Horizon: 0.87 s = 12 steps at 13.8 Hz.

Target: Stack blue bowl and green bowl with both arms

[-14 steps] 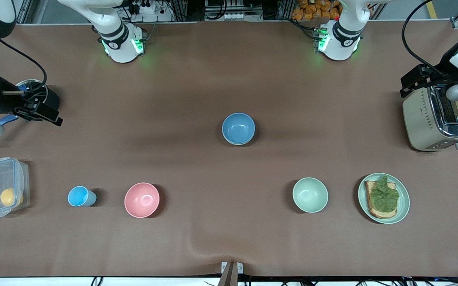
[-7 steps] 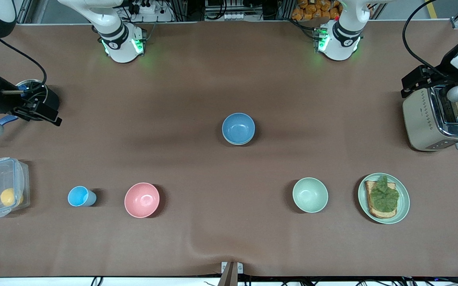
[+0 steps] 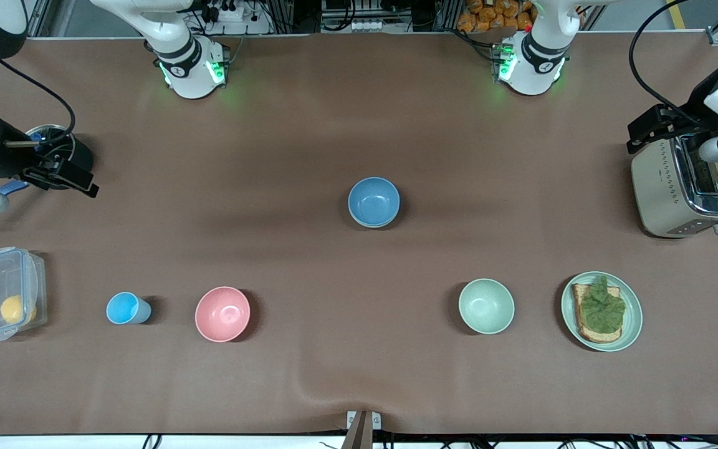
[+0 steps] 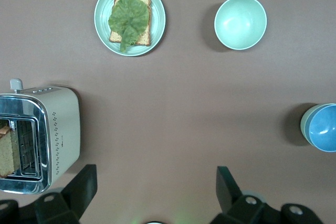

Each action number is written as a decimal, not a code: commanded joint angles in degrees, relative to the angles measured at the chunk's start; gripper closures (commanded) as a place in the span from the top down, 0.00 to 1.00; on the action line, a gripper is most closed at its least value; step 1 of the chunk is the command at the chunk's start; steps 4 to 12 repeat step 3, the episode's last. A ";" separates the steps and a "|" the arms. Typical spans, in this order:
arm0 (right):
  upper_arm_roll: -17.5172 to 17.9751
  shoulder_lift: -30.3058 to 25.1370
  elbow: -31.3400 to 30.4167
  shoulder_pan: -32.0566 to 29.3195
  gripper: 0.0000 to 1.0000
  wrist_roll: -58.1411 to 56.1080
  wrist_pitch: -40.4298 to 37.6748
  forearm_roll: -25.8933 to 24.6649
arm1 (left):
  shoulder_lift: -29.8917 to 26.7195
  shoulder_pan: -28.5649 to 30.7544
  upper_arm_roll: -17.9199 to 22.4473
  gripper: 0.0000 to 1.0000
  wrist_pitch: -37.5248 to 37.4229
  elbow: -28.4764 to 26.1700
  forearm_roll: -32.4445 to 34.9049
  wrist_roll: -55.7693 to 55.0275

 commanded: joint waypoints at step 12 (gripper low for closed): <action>-0.18 -0.84 -0.06 0.50 1.00 -0.36 -0.50 -1.07 | -1.50 -0.43 0.06 1.00 -0.59 -1.19 1.35 -0.78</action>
